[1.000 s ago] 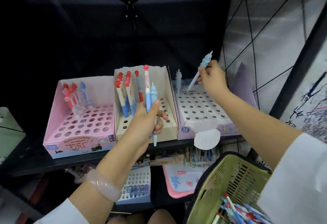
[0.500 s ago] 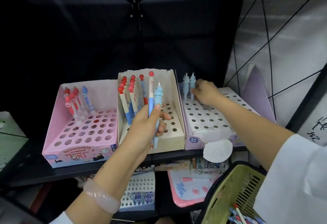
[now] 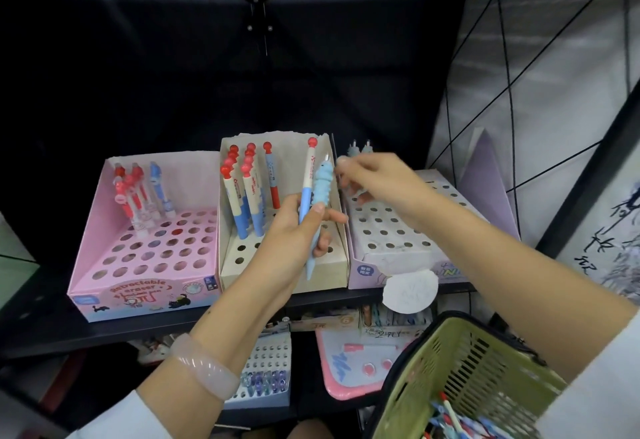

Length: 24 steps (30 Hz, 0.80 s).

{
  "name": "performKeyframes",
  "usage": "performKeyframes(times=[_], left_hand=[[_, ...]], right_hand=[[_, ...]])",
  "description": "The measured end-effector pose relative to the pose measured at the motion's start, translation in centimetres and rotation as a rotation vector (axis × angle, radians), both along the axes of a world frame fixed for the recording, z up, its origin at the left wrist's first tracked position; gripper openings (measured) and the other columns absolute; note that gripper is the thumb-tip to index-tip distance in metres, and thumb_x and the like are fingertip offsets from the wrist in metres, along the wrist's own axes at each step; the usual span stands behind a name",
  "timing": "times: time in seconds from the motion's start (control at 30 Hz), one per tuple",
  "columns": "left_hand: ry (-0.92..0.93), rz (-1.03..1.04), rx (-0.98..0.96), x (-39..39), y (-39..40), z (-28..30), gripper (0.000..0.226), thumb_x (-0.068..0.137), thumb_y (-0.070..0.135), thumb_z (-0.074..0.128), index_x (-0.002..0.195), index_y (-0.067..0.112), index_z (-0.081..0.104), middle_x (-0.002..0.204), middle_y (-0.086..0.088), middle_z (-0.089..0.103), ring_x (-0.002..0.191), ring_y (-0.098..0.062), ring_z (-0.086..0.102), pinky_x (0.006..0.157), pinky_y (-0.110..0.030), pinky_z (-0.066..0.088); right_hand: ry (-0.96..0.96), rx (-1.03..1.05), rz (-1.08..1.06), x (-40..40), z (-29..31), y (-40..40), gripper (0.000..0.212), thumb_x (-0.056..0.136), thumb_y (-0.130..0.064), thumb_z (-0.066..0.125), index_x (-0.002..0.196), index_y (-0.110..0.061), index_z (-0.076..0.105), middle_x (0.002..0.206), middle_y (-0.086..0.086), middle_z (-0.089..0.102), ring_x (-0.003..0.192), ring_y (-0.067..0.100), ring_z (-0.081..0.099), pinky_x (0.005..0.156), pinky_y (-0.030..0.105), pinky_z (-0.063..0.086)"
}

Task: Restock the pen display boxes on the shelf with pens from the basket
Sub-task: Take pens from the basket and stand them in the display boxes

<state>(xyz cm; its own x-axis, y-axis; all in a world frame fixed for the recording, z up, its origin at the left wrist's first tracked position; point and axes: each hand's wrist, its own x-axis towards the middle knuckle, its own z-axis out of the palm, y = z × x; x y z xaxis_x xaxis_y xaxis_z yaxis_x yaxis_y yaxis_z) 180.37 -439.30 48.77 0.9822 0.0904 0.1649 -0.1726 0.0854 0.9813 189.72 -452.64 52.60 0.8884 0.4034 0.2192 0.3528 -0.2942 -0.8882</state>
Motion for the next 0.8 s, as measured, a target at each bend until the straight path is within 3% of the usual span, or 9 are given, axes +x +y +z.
performKeyframes(times=[0.1, 0.23, 0.33, 0.43, 0.53, 0.63, 0.8], left_hand=[[-0.003, -0.001, -0.014, 0.2, -0.7, 0.1, 0.014, 0.101, 0.018, 0.036, 0.11, 0.016, 0.047, 0.073, 0.007, 0.069, 0.046, -0.004, 0.043, 0.046, -0.017, 0.038], [0.023, -0.013, -0.036, 0.2, -1.2, 0.5, 0.013, 0.1, 0.02, 0.038, 0.106, 0.018, 0.05, 0.078, 0.003, 0.072, 0.047, -0.007, 0.05, 0.047, -0.019, 0.043], [0.104, 0.014, -0.034, 0.0, -1.0, 0.4, 0.015, 0.1, 0.026, 0.041, 0.104, 0.021, 0.054, 0.082, 0.0, 0.073, 0.05, -0.009, 0.058, 0.047, -0.02, 0.047], [0.143, 0.082, 0.015, 0.1, -0.4, 0.1, 0.017, 0.099, 0.027, 0.041, 0.103, 0.023, 0.058, 0.069, 0.003, 0.069, 0.04, -0.007, 0.046, 0.039, -0.018, 0.037], [0.136, 0.099, 0.028, 0.3, 0.0, 0.0, 0.014, 0.099, 0.019, 0.042, 0.097, 0.021, 0.057, 0.055, 0.004, 0.056, 0.035, -0.006, 0.03, 0.035, -0.017, 0.025], [0.143, 0.085, 0.007, 0.5, 0.2, 0.0, 0.011, 0.098, 0.019, 0.043, 0.092, 0.017, 0.052, 0.053, 0.005, 0.049, 0.036, -0.006, 0.028, 0.035, -0.017, 0.023], [0.156, 0.09, -0.086, 0.5, 1.0, -0.1, 0.022, 0.101, 0.026, 0.034, 0.096, 0.014, 0.052, 0.052, 0.003, 0.048, 0.036, -0.008, 0.029, 0.034, -0.017, 0.023]], right_hand=[[0.097, 0.057, 0.133, -1.6, 0.1, 0.0, 0.02, 0.092, -0.031, 0.055, 0.084, -0.017, 0.068, 0.076, -0.007, 0.064, 0.074, 0.005, 0.059, 0.066, 0.019, 0.051], [0.089, 0.109, 0.153, -1.8, 0.1, -0.2, 0.013, 0.093, -0.021, 0.056, 0.086, -0.015, 0.065, 0.075, -0.004, 0.064, 0.069, 0.003, 0.06, 0.064, 0.016, 0.052], [0.065, 0.256, -0.024, -0.5, 0.4, -0.6, 0.016, 0.097, -0.02, 0.048, 0.098, -0.008, 0.059, 0.085, 0.003, 0.068, 0.068, 0.005, 0.065, 0.064, 0.019, 0.055], [-0.064, 0.374, -0.338, 1.8, 1.3, -1.9, 0.012, 0.098, -0.021, 0.045, 0.096, -0.011, 0.051, 0.094, 0.01, 0.067, 0.071, 0.01, 0.066, 0.063, 0.019, 0.056], [-0.28, 0.208, -0.498, 4.0, 1.0, -2.9, 0.008, 0.097, -0.02, 0.047, 0.096, -0.012, 0.046, 0.093, 0.01, 0.066, 0.072, 0.013, 0.065, 0.069, 0.027, 0.057], [-0.356, 0.019, -0.511, 5.1, 0.0, -3.0, 0.015, 0.097, -0.021, 0.048, 0.101, -0.007, 0.048, 0.09, 0.012, 0.067, 0.079, 0.026, 0.065, 0.077, 0.043, 0.054], [-0.452, -0.098, -0.528, 6.1, -0.8, -3.3, 0.025, 0.097, -0.022, 0.047, 0.107, 0.001, 0.048, 0.089, 0.021, 0.066, 0.081, 0.035, 0.064, 0.075, 0.048, 0.052]])
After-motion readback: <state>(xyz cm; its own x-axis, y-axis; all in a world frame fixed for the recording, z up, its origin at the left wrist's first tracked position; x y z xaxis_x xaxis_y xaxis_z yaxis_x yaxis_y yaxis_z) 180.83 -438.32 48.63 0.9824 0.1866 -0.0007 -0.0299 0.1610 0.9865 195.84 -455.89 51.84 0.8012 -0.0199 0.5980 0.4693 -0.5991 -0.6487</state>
